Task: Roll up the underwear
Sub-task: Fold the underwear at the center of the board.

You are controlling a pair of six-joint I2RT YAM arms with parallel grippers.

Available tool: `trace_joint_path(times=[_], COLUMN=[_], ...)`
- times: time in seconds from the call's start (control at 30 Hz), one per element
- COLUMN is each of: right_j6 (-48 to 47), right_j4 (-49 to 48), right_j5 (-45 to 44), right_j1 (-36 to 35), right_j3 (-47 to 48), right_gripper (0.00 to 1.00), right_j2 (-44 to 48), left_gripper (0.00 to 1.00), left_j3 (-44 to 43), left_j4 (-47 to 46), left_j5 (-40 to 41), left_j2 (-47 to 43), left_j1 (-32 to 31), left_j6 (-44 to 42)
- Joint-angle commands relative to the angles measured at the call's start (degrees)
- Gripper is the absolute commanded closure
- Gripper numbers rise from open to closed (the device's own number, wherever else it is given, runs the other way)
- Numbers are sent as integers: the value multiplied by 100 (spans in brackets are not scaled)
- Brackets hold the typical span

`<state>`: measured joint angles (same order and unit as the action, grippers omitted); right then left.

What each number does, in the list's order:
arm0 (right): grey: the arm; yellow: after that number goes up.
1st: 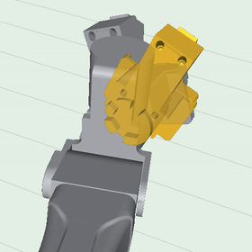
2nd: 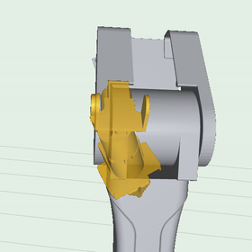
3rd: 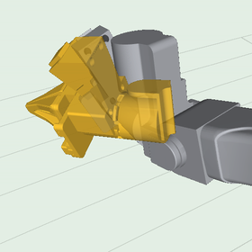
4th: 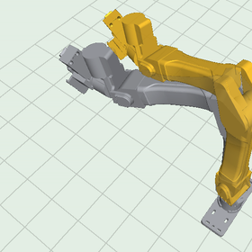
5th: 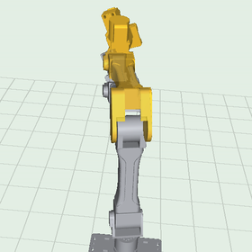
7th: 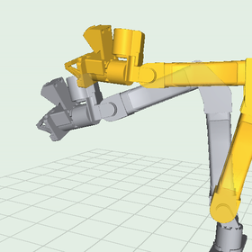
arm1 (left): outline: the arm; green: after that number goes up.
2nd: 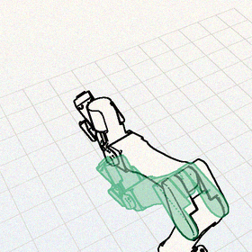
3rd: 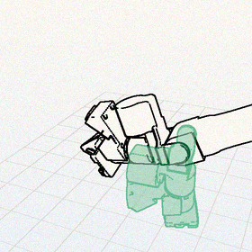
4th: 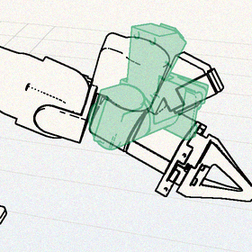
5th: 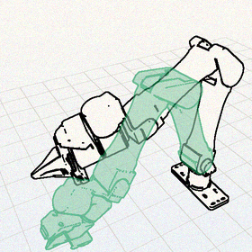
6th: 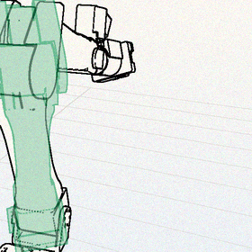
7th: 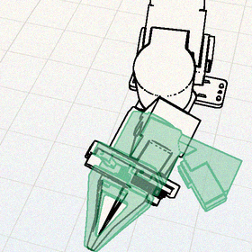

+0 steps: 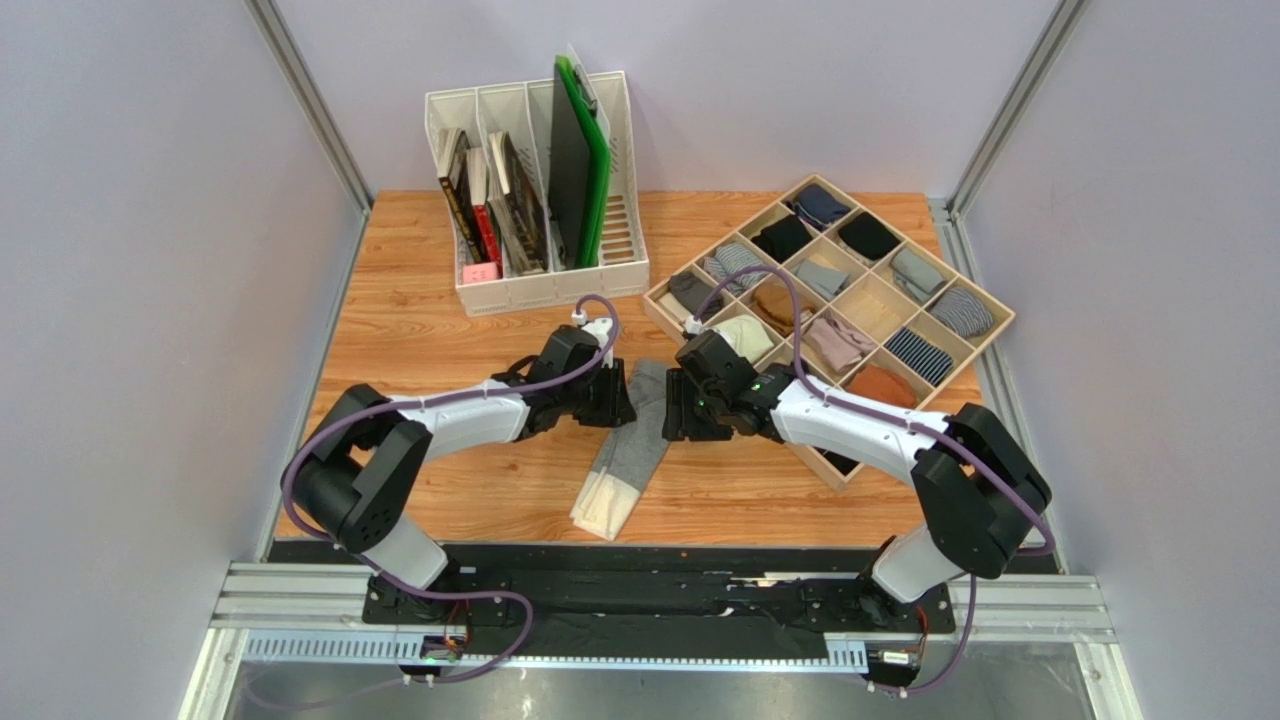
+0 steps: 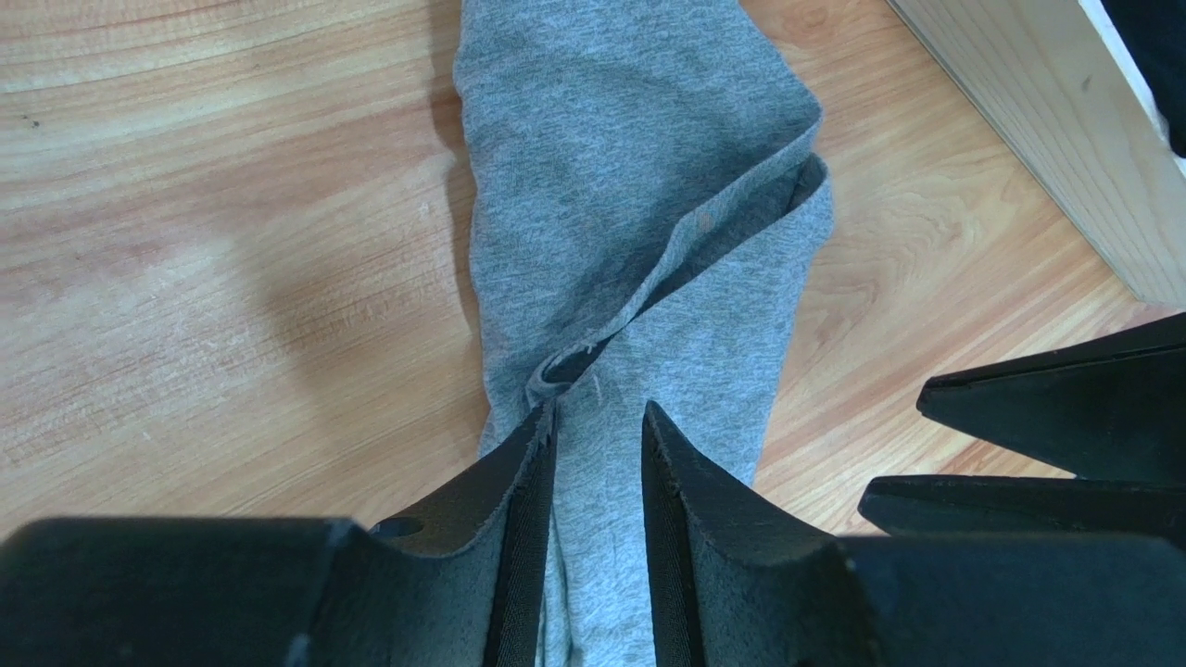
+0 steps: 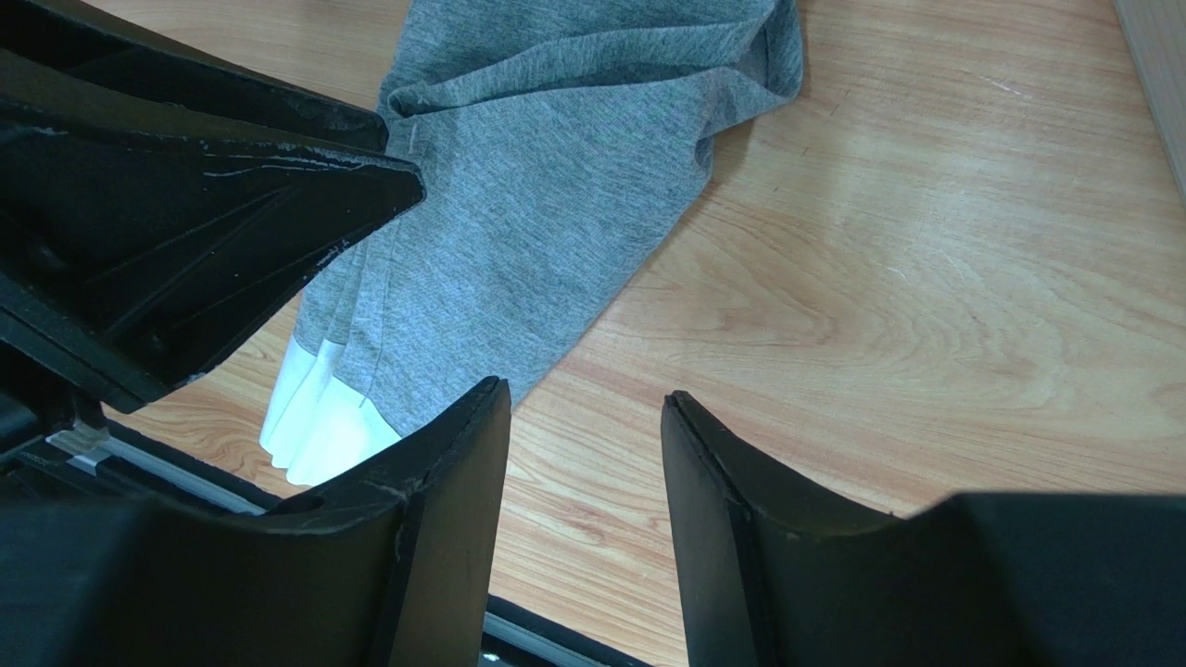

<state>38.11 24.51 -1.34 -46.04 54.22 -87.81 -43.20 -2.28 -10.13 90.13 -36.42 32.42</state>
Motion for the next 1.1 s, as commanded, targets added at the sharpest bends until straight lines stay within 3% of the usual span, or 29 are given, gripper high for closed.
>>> trace_joint_path(times=[0.0,0.53,0.63,0.73,0.8,1.07], right_j6=[48,21,4,12,4,21], right_j4=[-228,-289,-280,-280,-272,-210], right_j5=[47,257,258,249,223,152], right_j1=[25,25,34,34,34,25], right_j3=[-34,-25,-34,-34,-43,-25], right_gripper=[52,52,52,51,51,52], right_j2=[-61,-184,-210,-210,-201,-201], left_gripper=[64,64,70,92,99,100], left_j3=[-206,-408,-409,-408,-417,-198], left_j4=[9,158,106,61,61,97], left_j5=[239,495,486,495,521,767], left_j2=[22,251,304,348,339,-276], left_j1=[-93,-295,-330,-339,-339,-348], left_j6=[-149,-245,-210,-166,-158,-105])
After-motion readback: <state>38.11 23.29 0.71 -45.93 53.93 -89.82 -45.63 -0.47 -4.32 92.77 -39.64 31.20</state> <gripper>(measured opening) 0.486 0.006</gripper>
